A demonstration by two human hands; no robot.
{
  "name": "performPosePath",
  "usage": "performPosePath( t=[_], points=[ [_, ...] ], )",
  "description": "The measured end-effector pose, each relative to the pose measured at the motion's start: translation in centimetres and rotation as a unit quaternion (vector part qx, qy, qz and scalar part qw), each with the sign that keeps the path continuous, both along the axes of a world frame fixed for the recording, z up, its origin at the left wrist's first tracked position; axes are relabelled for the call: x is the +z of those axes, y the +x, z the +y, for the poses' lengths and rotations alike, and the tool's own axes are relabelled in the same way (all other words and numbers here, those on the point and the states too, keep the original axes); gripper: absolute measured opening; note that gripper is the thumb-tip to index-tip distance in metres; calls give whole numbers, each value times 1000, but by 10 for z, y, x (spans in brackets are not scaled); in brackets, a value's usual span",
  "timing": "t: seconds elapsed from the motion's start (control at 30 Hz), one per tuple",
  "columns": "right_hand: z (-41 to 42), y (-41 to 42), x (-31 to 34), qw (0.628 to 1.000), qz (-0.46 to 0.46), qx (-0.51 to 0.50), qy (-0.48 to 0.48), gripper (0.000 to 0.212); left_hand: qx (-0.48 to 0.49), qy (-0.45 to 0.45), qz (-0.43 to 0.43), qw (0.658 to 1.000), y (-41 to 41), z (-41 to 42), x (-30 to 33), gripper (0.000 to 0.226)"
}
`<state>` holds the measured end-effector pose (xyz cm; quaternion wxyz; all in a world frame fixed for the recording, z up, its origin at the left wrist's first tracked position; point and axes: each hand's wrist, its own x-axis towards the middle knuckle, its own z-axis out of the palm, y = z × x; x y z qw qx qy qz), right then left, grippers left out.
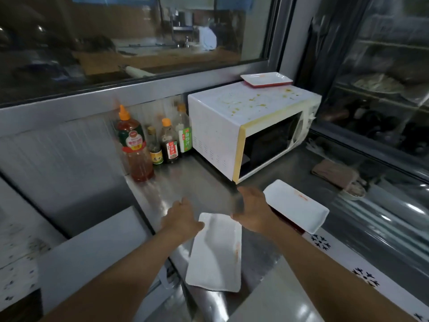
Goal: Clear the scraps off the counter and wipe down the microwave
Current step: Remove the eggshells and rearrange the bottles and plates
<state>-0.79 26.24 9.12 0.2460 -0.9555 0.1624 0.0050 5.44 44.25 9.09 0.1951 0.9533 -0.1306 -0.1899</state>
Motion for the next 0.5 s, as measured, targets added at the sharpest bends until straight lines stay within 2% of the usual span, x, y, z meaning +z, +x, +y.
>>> performPosePath(
  t=[0.13,0.33,0.5],
  points=[
    [-21,-35,5,998,11,-61,-4,70,-36,0,-14,999,-14,-10,1,68],
    [-52,-73,9,988,32,-149,-24,78,-89,-27,-6,996,-27,-33,-1,72],
    [-89,-89,3,983,33,-178,-12,78,-102,-42,6,994,-33,-66,-6,71]
  ],
)
